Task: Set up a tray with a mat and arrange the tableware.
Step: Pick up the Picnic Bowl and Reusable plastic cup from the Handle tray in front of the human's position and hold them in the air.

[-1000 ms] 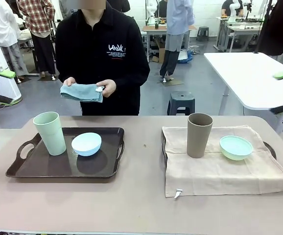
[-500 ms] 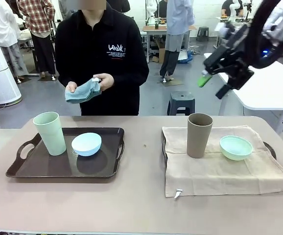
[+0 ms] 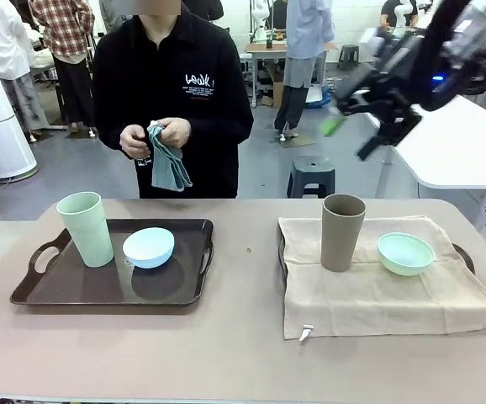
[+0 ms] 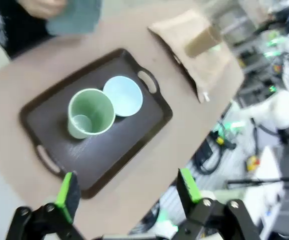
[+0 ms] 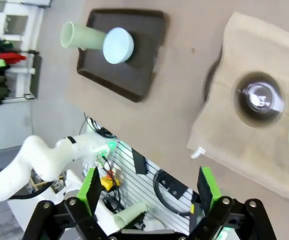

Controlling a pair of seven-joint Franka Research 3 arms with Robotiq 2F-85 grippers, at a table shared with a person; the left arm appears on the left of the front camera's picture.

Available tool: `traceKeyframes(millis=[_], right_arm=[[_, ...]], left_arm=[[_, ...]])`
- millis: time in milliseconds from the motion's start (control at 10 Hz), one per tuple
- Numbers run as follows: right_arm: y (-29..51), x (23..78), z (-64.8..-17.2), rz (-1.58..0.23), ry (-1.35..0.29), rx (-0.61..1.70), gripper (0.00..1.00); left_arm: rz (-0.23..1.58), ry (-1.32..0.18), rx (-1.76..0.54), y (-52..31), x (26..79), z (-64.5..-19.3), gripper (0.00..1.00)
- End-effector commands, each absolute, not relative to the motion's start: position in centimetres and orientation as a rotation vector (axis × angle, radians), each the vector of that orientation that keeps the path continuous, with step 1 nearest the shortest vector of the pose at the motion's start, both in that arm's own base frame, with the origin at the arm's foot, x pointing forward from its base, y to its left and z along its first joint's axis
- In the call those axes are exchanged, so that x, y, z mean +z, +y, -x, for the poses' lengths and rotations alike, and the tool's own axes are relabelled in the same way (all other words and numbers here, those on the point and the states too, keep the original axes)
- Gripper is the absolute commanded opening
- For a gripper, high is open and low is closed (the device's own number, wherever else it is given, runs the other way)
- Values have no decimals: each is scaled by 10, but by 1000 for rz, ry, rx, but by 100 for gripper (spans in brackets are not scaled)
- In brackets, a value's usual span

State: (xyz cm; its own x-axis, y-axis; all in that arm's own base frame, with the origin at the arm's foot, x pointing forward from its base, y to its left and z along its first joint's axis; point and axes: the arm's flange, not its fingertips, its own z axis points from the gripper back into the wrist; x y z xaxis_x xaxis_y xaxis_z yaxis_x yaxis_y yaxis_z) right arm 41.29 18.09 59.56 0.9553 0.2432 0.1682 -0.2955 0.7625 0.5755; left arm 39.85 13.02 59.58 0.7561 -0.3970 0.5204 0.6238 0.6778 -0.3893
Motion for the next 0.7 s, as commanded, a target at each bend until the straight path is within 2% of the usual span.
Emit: traceKeyframes(millis=[0, 100, 200, 300, 400, 600], right_arm=[[266, 584, -459, -562, -26, 282, 100], [300, 572, -481, -548, -5, 264, 100], [331, 564, -498, -542, 31, 354, 100], [340, 569, -500, -613, 86, 455, 100], [317, 560, -455, -589, -12, 319, 100], [317, 560, -455, -589, -12, 319, 100]], left_arm=[[600, -399, -982, 145, 586, -453, 100], [570, -488, -1132, 137, 574, -467, 100], [610, -612, -1207, 129, 565, -478, 100], [680, -724, -1155, 129, 565, -476, 100], [551, -452, -1080, 120, 563, -471, 100], [551, -452, -1080, 120, 563, -471, 100]])
